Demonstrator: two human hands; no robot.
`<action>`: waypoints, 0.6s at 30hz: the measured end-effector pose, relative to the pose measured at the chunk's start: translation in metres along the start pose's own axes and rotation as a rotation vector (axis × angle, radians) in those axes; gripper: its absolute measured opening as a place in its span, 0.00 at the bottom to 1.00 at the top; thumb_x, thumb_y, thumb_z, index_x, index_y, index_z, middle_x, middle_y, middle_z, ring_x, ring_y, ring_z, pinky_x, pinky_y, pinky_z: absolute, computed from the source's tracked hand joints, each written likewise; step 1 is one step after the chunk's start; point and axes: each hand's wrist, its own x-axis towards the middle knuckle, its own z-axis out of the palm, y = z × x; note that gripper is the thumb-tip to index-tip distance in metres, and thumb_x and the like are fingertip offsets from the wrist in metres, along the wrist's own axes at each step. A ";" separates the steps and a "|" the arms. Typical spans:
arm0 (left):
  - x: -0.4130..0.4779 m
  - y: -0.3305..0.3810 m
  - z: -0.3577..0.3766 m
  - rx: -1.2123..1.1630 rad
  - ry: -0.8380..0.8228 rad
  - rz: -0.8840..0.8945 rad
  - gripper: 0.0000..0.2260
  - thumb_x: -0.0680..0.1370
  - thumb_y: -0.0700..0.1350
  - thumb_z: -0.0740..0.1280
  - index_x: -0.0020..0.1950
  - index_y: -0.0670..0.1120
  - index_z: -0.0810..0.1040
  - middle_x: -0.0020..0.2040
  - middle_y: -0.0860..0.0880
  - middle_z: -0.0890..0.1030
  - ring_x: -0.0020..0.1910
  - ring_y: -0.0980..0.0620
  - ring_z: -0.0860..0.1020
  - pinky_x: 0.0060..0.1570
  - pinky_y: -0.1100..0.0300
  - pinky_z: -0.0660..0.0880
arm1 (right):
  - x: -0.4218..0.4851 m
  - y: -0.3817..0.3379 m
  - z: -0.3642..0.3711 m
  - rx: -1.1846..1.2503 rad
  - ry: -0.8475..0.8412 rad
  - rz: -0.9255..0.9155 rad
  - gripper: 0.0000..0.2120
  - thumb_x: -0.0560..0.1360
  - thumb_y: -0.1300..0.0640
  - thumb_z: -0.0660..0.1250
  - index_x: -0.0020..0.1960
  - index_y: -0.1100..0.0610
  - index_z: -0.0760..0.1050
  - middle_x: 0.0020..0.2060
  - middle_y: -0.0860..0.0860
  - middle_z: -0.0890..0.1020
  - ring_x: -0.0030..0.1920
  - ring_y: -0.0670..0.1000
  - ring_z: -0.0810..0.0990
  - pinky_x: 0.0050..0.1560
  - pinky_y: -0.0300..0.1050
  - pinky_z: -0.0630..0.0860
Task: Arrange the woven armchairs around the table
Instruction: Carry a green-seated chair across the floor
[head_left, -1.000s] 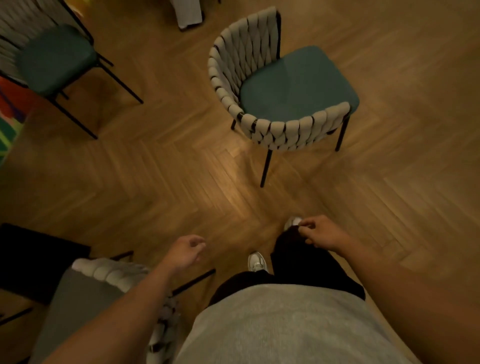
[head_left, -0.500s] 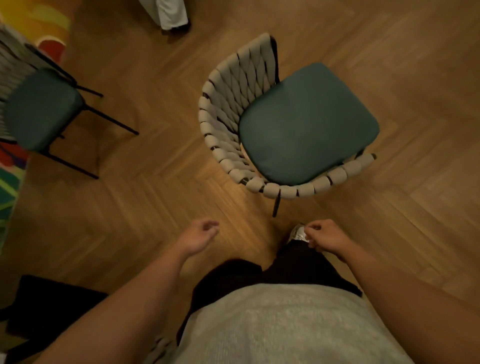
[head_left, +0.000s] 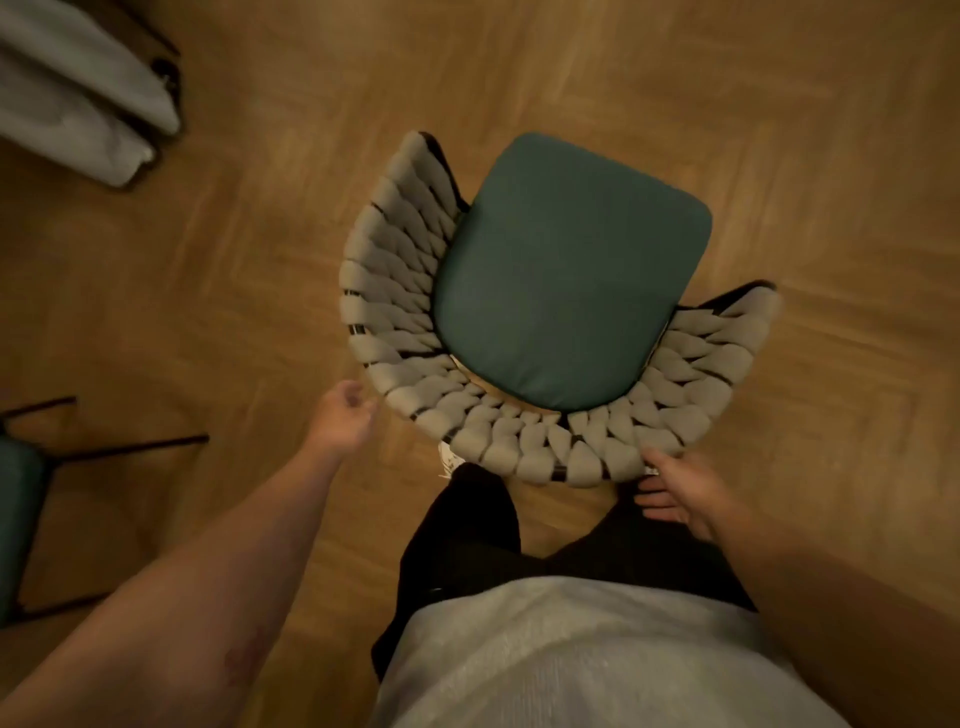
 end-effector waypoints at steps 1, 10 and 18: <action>0.018 0.004 -0.012 0.016 -0.003 0.011 0.21 0.82 0.43 0.65 0.75 0.40 0.68 0.67 0.41 0.75 0.63 0.41 0.75 0.57 0.51 0.72 | -0.001 0.007 0.015 0.114 0.030 0.008 0.26 0.82 0.45 0.60 0.76 0.57 0.65 0.59 0.62 0.79 0.52 0.62 0.81 0.47 0.54 0.81; 0.143 0.091 -0.063 0.034 -0.011 0.189 0.25 0.81 0.43 0.67 0.76 0.41 0.64 0.69 0.42 0.74 0.61 0.42 0.77 0.58 0.48 0.76 | 0.002 0.011 0.103 0.814 0.281 -0.026 0.17 0.81 0.52 0.64 0.70 0.50 0.72 0.60 0.55 0.82 0.57 0.58 0.83 0.51 0.59 0.83; 0.198 0.109 -0.042 -0.012 0.023 0.169 0.27 0.76 0.45 0.75 0.71 0.44 0.68 0.63 0.43 0.76 0.58 0.44 0.77 0.60 0.44 0.77 | 0.030 0.002 0.108 1.018 0.461 0.052 0.21 0.73 0.55 0.76 0.63 0.58 0.76 0.52 0.56 0.84 0.51 0.57 0.84 0.54 0.58 0.82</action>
